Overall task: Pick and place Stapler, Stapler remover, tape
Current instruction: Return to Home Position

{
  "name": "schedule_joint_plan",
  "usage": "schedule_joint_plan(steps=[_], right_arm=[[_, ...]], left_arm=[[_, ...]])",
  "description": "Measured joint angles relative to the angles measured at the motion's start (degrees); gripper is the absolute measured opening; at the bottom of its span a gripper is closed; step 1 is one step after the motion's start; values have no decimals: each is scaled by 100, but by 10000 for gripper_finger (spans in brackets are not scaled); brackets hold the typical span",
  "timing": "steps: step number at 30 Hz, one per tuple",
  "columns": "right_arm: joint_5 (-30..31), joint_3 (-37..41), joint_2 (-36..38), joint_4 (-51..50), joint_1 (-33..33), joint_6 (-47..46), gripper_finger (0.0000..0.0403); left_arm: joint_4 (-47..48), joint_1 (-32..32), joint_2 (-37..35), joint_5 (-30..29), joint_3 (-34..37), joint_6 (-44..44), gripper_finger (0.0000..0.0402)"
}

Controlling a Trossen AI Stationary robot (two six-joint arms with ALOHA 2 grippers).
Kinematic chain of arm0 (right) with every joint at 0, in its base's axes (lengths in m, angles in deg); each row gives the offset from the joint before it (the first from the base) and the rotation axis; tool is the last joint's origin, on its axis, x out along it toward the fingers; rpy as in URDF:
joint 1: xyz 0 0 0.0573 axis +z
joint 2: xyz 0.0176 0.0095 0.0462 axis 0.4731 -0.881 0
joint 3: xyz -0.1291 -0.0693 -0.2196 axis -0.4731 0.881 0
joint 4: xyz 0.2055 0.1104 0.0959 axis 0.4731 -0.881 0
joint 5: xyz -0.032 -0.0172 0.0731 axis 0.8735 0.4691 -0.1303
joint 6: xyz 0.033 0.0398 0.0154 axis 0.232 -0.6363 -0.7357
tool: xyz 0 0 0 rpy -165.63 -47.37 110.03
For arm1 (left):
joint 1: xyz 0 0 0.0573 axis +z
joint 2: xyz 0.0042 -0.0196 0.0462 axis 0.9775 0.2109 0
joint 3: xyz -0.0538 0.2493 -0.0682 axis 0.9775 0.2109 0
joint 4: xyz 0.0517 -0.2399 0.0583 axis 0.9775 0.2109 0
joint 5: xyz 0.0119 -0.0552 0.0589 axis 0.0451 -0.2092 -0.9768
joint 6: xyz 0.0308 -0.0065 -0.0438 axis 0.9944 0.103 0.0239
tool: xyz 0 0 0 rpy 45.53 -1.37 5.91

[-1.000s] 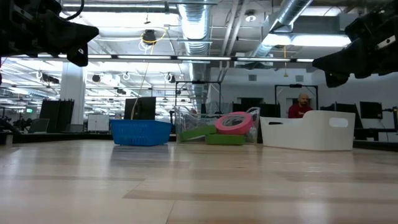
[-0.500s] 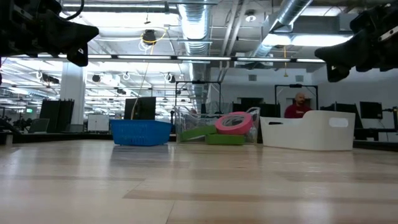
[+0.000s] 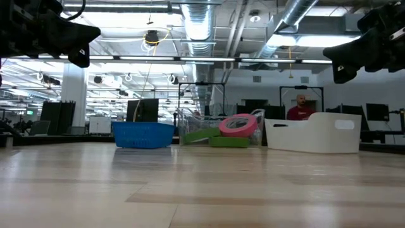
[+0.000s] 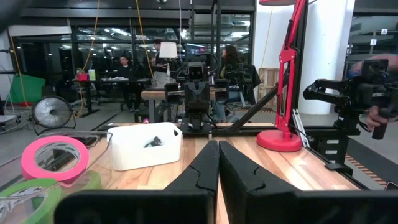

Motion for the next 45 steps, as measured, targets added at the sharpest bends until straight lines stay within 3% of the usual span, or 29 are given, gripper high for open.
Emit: schedule_joint_plan(steps=[45], right_arm=[[11,2,0,9,11,-102,0]], left_arm=[[0,-1,-1,0,0,0,3]])
